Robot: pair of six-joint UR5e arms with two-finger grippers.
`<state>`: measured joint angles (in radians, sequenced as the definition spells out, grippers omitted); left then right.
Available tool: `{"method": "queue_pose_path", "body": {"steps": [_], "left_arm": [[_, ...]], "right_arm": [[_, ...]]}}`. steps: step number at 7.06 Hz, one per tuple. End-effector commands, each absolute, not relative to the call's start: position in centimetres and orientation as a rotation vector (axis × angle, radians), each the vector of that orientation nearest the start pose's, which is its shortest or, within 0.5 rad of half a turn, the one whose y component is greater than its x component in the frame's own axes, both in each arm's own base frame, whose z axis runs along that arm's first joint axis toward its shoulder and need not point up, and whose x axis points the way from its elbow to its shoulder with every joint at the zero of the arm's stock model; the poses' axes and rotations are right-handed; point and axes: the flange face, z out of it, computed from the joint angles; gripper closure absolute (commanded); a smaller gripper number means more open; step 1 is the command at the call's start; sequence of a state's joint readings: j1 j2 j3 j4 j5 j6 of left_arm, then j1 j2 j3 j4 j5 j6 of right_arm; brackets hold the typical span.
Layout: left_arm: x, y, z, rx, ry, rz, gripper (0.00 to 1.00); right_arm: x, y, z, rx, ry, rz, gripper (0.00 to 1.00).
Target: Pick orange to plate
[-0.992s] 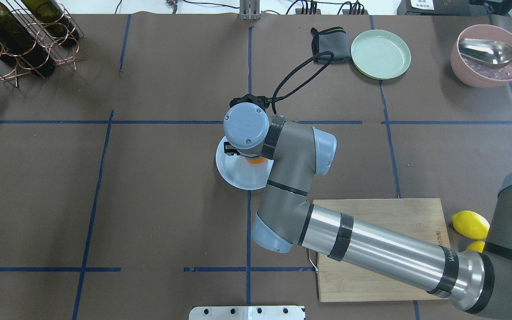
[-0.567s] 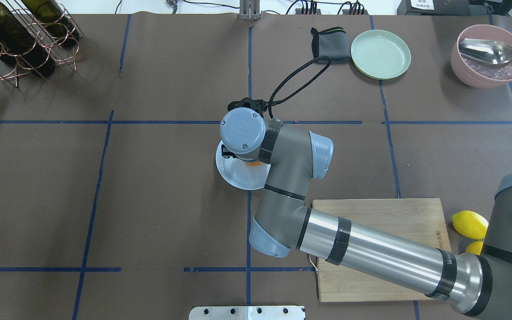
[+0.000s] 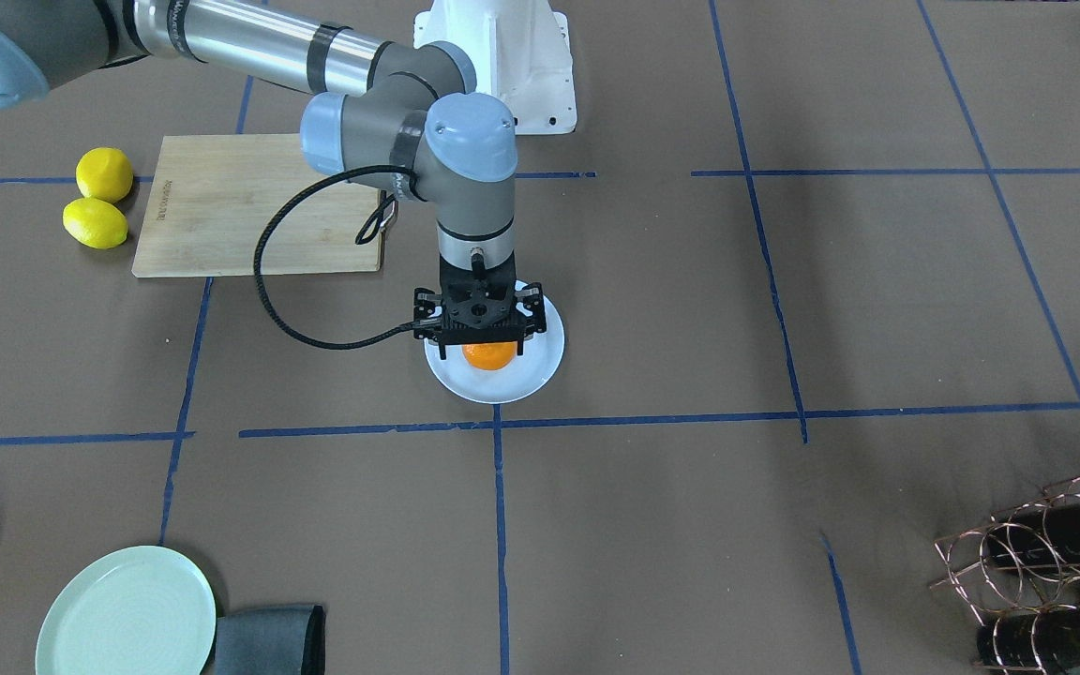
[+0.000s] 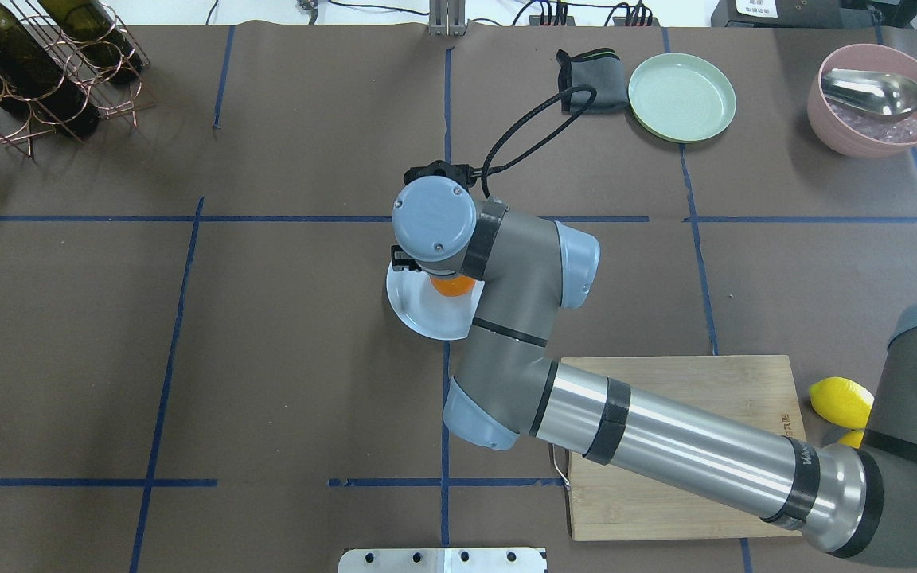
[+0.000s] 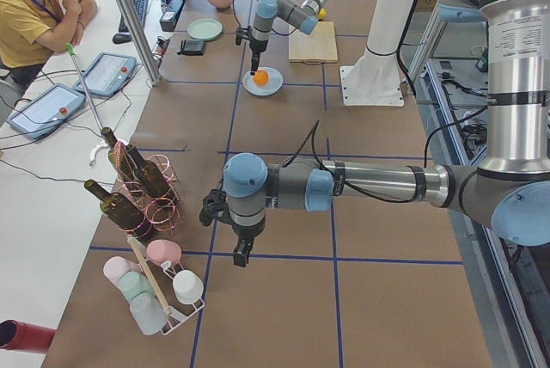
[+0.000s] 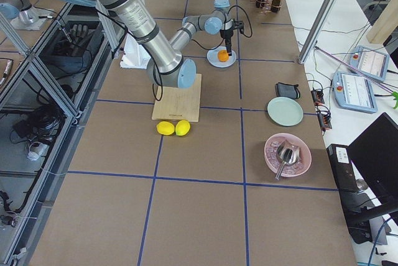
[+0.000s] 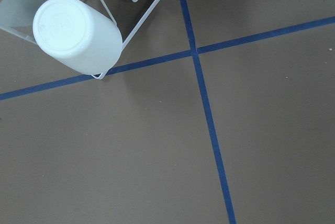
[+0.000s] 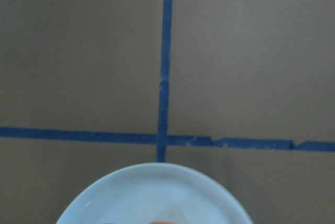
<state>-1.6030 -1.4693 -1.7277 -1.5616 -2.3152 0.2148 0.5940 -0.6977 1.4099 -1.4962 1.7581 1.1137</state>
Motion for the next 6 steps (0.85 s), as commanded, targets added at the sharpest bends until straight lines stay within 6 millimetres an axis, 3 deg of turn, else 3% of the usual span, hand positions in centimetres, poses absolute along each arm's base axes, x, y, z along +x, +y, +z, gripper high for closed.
{"method": "queue_pose_path", "body": {"steps": [1,3,5,6], "left_arm": [[-8.0,-44.9,63.1,0.137,0.737,0.192,0.00],[-8.0,-44.9,63.0,0.140,0.740,0.194,0.00],[-7.9,-45.0,63.0,0.140,0.740,0.196,0.00],[-7.9,-45.0,63.0,0.140,0.740,0.196,0.00]], "right_arm": [[-42.9,-58.7,21.2,0.231,-0.778,-0.054,0.00],[-26.4,-61.2,29.4,0.262,-0.800,-0.228,0.00],[-12.7,-62.0,39.2,0.294,-0.742,-0.386,0.00],[-7.0,-60.9,45.0,0.301,-0.676,-0.513,0.00]]}}
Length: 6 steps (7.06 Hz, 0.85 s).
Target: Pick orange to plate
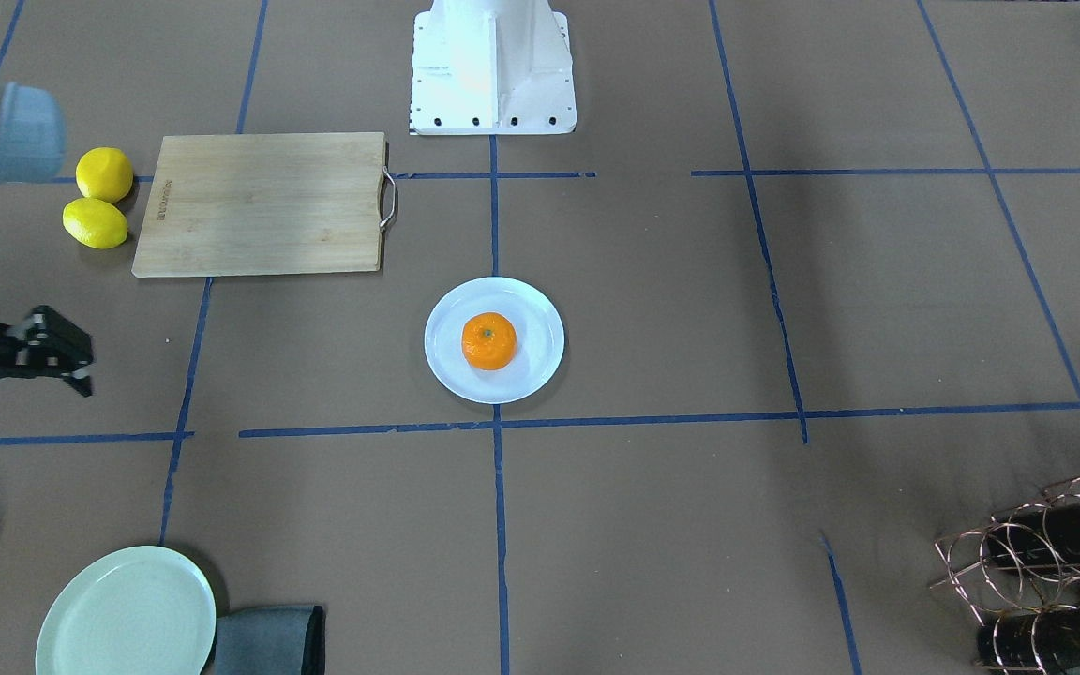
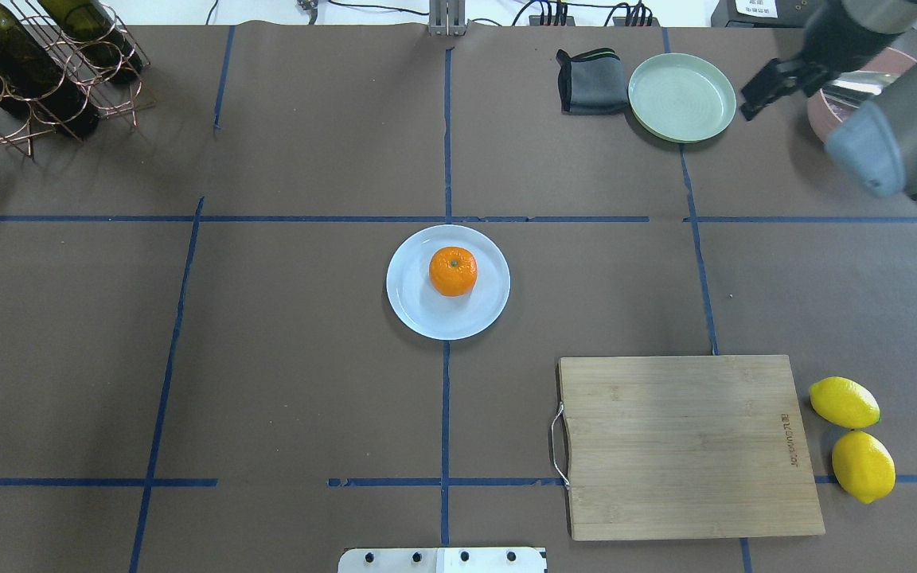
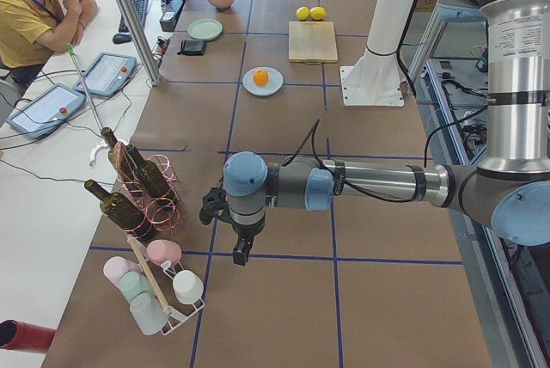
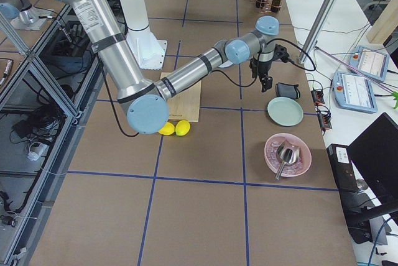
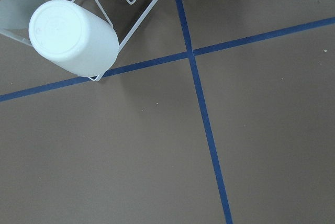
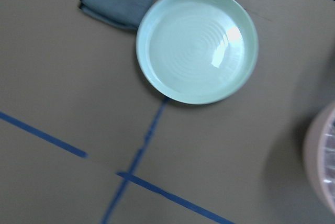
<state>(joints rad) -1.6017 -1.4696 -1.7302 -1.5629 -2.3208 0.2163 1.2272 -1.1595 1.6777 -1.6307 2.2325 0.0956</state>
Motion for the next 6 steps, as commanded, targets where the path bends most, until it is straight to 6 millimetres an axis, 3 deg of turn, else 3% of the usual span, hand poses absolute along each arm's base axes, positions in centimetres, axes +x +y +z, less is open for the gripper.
{"method": "queue_pose_path", "body": {"steps": [1,4,5,6], "left_arm": [[-7.9,-45.0,63.0,0.142,0.739,0.196,0.00],[-7.9,-45.2,62.5,0.151,0.738,0.200,0.00],[-7.9,-45.2,62.4,0.151,0.738,0.200,0.00],[-8.0,-45.2,62.2,0.155,0.738,0.199,0.00]], "right_arm": [[-2.4,-60.0,48.2,0.247,-0.662,-0.484,0.00],[7.6,-52.6,59.8,0.073,-0.652,-0.257,0.00],[8.7,-49.4,63.3,0.016,-0.670,-0.200,0.00],[8.7,-49.0,63.9,-0.010,-0.673,-0.129,0.00]]}}
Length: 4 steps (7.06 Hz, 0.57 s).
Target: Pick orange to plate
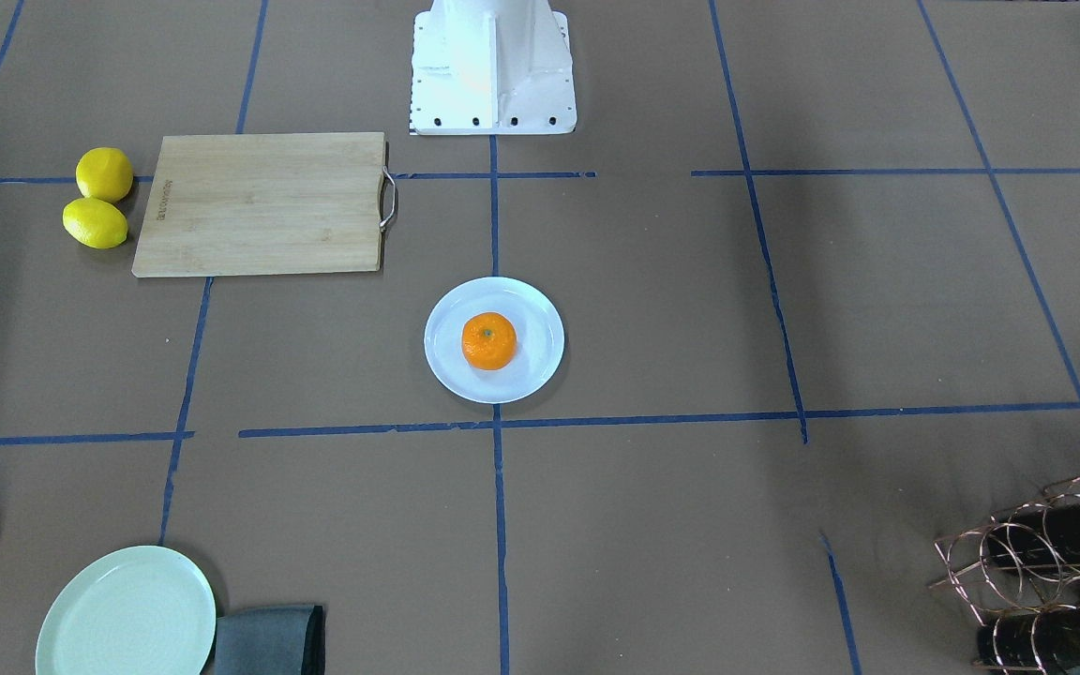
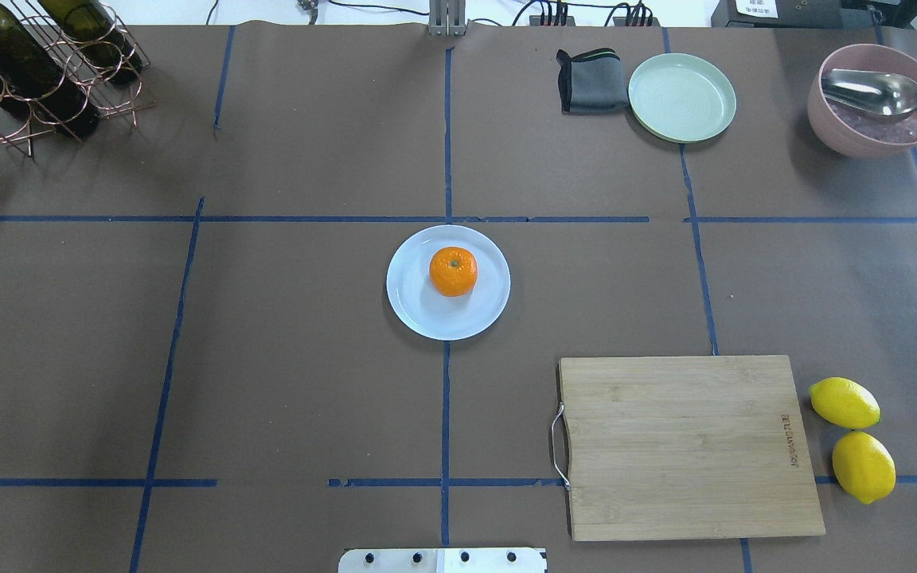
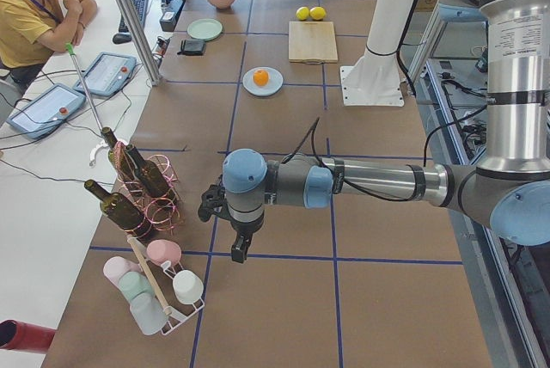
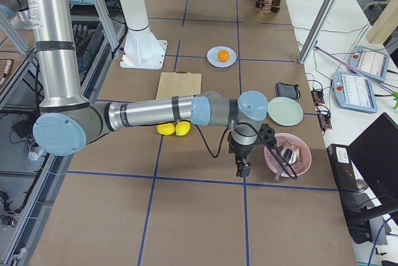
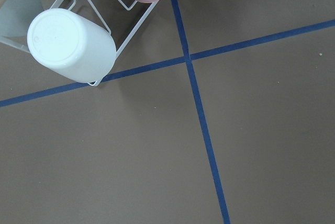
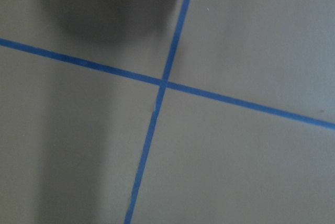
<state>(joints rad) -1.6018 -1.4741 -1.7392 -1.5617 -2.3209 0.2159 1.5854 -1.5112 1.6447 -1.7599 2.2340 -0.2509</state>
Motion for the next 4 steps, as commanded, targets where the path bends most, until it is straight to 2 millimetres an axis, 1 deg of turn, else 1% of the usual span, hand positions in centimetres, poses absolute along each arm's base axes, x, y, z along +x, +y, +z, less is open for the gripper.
{"method": "queue_pose_path", "body": {"steps": [1,3,4], "left_arm": [[-8.00,-45.18,62.25,0.153,0.738,0.199,0.00],[-8.04,-44.74,61.89,0.159,0.739,0.200,0.00],[-8.05,-44.51,62.66,0.147,0.739,0.194,0.00]], "right_arm": [[8.67,-49.13,63.29,-0.033,-0.671,-0.021,0.00],[8.49,-49.38,63.28,-0.016,-0.675,-0.020,0.00],[8.45,-49.38,63.25,-0.015,-0.679,-0.020,0.00]]}}
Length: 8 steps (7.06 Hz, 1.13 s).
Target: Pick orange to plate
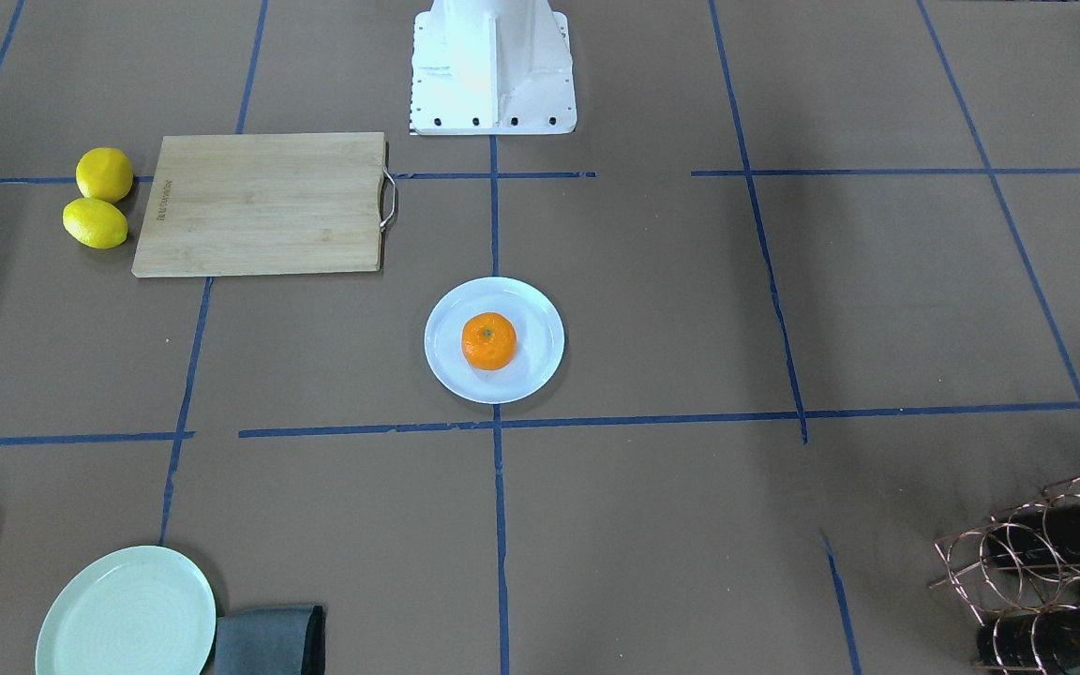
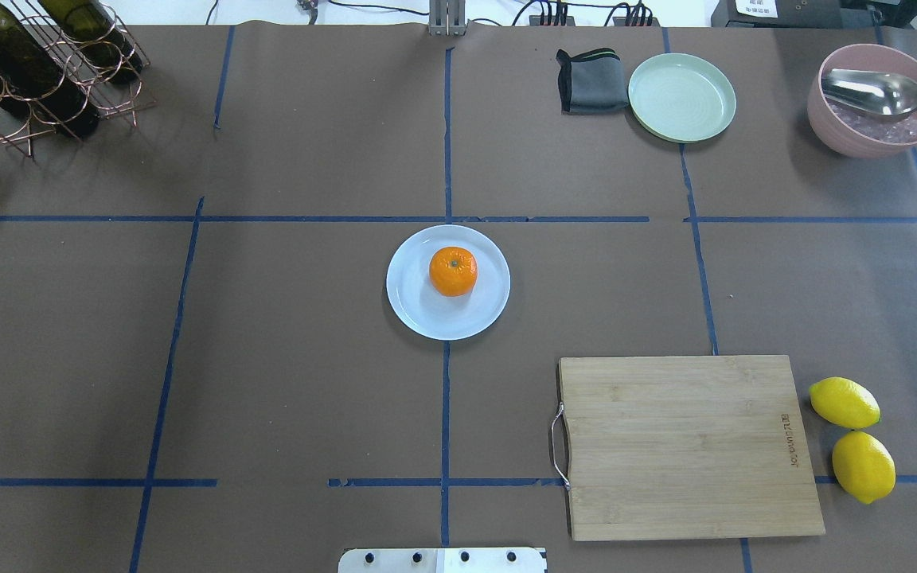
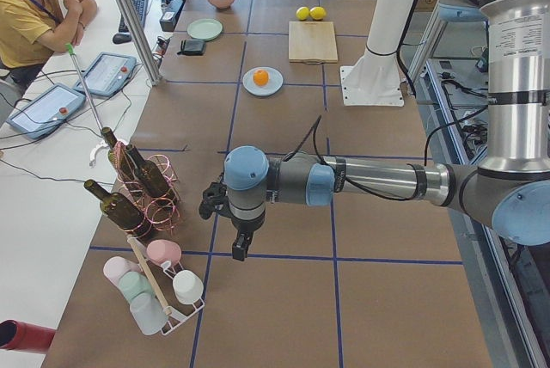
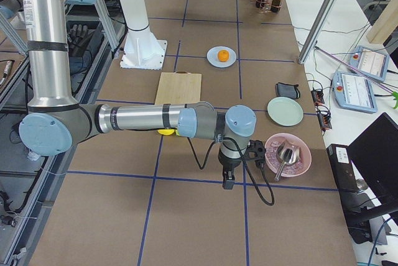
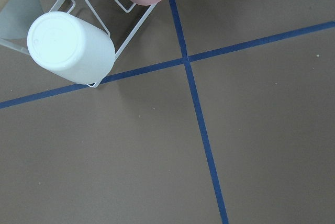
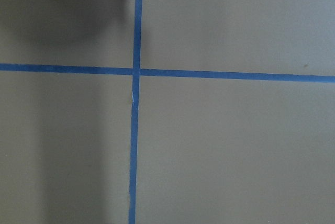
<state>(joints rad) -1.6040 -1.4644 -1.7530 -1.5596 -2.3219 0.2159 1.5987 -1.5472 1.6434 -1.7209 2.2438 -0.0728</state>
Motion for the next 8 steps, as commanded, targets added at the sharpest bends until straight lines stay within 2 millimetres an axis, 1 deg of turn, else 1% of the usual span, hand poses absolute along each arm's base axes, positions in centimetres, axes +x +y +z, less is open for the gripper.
{"method": "queue_pose_path", "body": {"steps": [1,4,8], "left_arm": [[-8.05,-44.55,62.14,0.157,0.737,0.198,0.00],[-8.05,-44.61,61.17,0.174,0.735,0.205,0.00],[-8.05,-44.62,61.15,0.176,0.735,0.207,0.00]], "right_arm": [[8.45,-49.31,63.40,-0.018,-0.679,-0.021,0.00],[8.29,-49.05,63.76,-0.024,-0.680,-0.023,0.00],[8.06,-49.05,63.93,-0.031,-0.680,-0.024,0.00]]}}
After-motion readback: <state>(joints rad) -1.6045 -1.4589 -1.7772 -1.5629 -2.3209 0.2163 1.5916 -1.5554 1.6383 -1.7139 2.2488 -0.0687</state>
